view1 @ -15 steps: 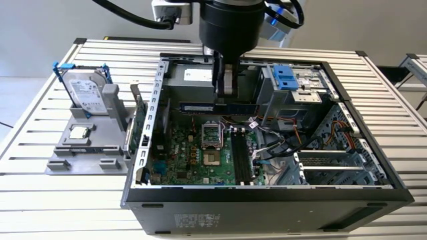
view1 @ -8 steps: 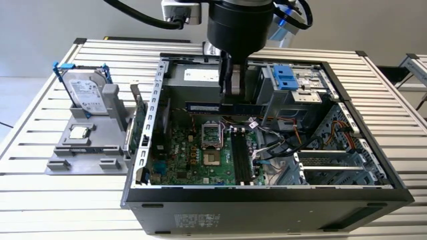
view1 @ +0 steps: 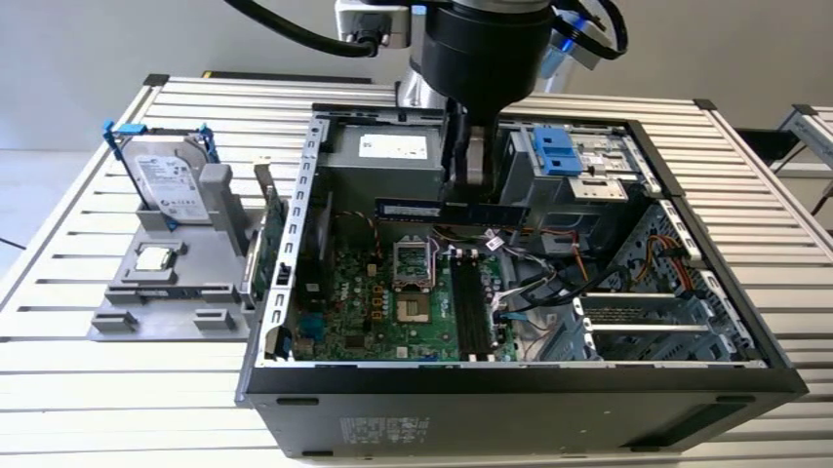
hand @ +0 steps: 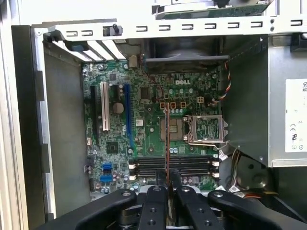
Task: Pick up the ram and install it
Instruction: 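Pick up the ram and move it above insertion slot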
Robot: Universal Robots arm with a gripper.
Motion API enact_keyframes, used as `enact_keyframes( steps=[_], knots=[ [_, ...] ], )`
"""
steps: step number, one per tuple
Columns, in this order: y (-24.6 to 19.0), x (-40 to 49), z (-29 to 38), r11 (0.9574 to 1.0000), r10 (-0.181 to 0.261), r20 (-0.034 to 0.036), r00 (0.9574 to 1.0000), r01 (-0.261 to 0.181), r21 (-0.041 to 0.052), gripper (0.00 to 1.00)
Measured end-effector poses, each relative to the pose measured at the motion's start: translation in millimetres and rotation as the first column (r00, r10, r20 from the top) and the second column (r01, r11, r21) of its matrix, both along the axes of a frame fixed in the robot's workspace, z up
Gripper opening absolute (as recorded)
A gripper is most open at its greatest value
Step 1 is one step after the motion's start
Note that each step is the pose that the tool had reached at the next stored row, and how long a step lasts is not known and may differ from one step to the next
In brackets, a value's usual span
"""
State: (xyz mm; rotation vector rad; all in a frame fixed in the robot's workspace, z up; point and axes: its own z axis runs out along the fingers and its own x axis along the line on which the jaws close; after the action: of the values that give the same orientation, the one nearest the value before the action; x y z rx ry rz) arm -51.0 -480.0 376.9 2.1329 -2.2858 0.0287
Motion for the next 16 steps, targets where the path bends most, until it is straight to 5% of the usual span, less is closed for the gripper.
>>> enact_keyframes(
  steps=[16],
  knots=[
    [0.0, 23.8, 0.0, 0.9995, -0.032, -0.0008, 0.9995, 0.032, -0.0022, 0.00]
  ],
)
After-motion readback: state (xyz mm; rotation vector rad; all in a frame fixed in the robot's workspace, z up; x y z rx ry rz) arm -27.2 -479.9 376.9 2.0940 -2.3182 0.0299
